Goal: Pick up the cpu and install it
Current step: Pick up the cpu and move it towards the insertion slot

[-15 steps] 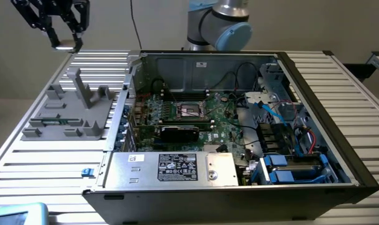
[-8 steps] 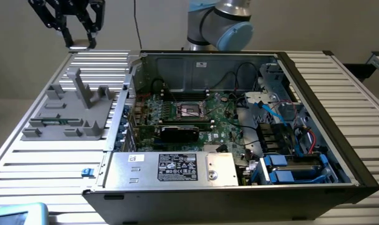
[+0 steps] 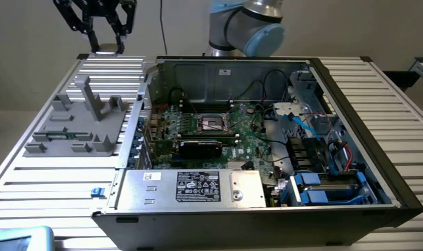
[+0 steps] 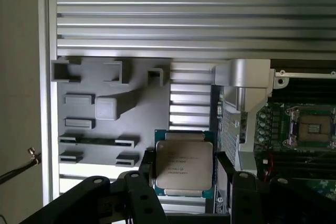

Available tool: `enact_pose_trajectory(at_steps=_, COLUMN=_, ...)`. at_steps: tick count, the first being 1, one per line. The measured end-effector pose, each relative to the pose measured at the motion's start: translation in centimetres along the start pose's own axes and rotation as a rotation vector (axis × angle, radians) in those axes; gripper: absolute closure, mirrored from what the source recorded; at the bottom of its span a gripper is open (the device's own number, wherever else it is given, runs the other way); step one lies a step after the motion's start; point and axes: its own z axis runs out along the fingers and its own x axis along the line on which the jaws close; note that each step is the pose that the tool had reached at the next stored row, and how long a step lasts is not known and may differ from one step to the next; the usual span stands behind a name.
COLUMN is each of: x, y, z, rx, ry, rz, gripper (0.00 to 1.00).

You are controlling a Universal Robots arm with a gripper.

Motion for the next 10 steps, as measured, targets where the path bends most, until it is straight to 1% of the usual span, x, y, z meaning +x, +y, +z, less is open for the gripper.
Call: enact_pose_trajectory(at_steps=10, x=-4.5, y=-0.07, z=-0.32, rx=0.0000, ry=0.0000, rz=0.000, gripper=0.45)
